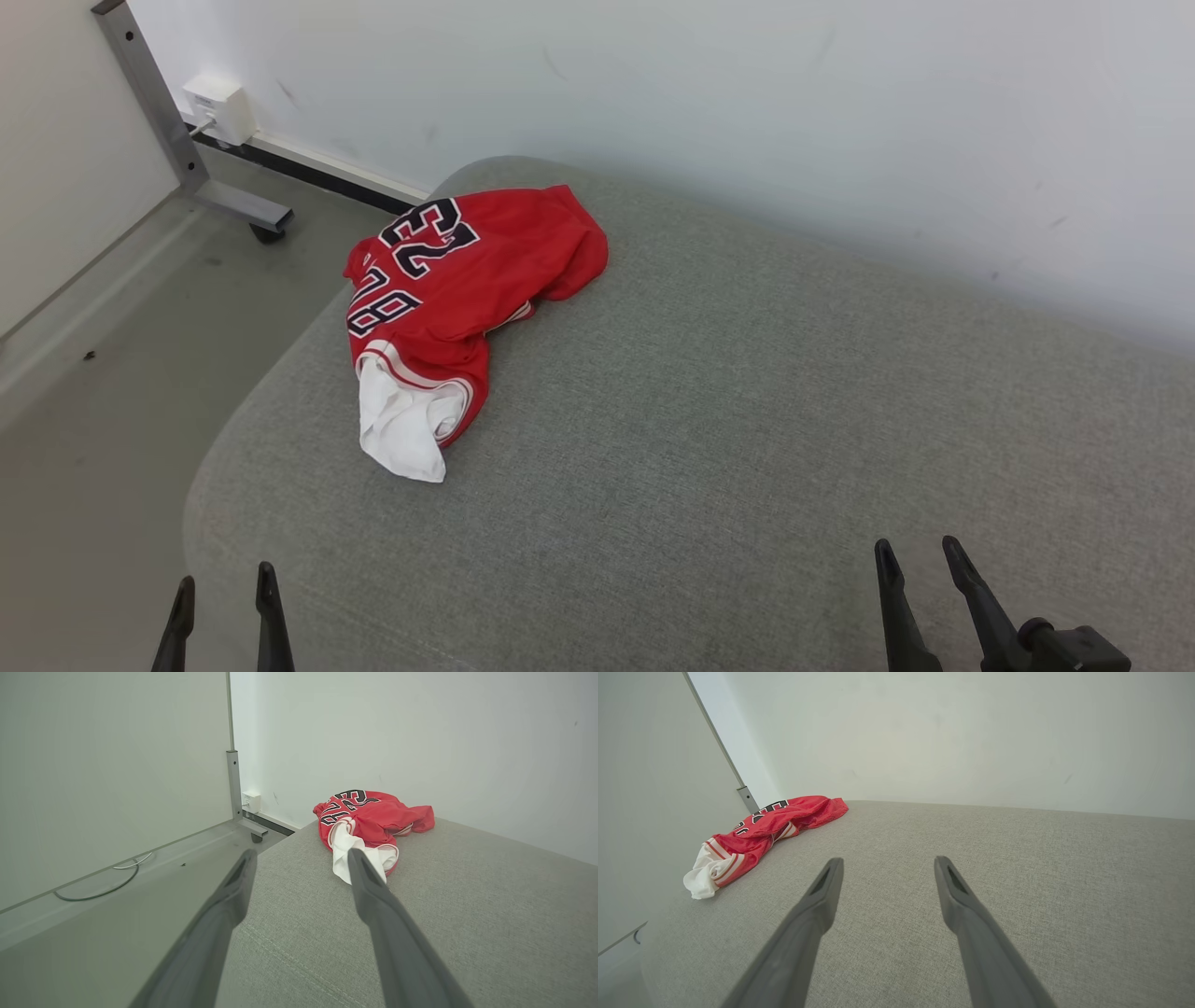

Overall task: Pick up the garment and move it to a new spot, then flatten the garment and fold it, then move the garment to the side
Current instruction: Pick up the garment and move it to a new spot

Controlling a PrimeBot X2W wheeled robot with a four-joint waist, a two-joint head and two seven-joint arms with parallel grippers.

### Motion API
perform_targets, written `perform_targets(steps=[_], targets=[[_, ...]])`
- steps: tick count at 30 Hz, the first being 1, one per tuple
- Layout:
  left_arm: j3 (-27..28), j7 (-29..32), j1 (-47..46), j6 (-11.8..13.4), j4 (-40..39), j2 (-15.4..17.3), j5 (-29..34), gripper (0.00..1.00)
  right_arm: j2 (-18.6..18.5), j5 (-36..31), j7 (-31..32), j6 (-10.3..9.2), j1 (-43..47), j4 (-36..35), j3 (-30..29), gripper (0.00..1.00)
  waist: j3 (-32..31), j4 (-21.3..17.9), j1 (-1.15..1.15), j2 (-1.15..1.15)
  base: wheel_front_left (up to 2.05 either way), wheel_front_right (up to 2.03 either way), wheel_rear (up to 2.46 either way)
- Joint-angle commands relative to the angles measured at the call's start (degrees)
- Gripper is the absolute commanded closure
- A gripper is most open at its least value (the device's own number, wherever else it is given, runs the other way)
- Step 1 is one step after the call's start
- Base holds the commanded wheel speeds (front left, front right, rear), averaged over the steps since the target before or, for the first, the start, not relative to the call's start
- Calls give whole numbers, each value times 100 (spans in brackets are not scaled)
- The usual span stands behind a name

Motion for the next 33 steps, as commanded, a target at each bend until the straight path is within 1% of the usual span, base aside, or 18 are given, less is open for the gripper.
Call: perform_targets(steps=[1, 5, 7, 9, 12, 17, 19, 25, 27, 31, 33], targets=[[8, -18, 41, 30, -19, -1, -14, 0, -6, -20, -15, -14, -18, 12, 13, 0, -1, -45, 0, 0, 0, 0, 0], [24, -18, -85, 13, 10, 2, -31, 0, -33, -21, -2, -14, -33, 13, -19, 0, 49, -165, 0, 0, 0, 0, 0], [42, -18, -240, -10, 17, 55, 4, 0, -58, -40, 21, -14, -69, -6, -63, 0, 120, -260, 0, 0, 0, 0, 0], [56, -18, -457, -22, 32, 100, -14, 0, -102, -63, 42, -14, -125, -50, -107, 0, 235, -383, 0, 0, 0, 0, 0], [75, -18, -976, -68, 86, 252, -40, 0, -190, -82, 95, -14, -190, -125, -199, 0, 451, -599, 0, 0, 0, 0, 0], [199, 22, -2167, -112, 385, 645, -227, 0, -370, -133, 197, -14, -405, -345, -382, 0, 970, -1082, 0, 0, 0, 0, 0], [270, 139, -2651, -85, 495, 782, -266, 0, -455, -154, 241, -14, -496, -438, -451, 0, 1200, -1295, 0, 0, 0, 0, 0], [413, 370, -4045, -108, 858, 1275, -454, 0, -666, -200, 288, -14, -769, -751, -695, 0, 1929, -1962, 0, 0, 0, 0, 0], [462, 518, -4412, -101, 1014, 1472, -496, 0, -719, -204, 310, -14, -855, -870, -765, 0, 2150, -2159, 0, 0, 0, 0, 0], [546, 705, -5052, -111, 1479, 1766, -635, 0, -737, -200, 304, -14, -922, -1081, -964, 0, 2459, -2460, 0, 0, 0, 0, 0], [570, 766, -5269, -99, 1790, 1945, -571, 0, -720, -208, 305, -14, -970, -1164, -1008, 0, 2555, -2590, 0, 0, 0, 0, 0]])
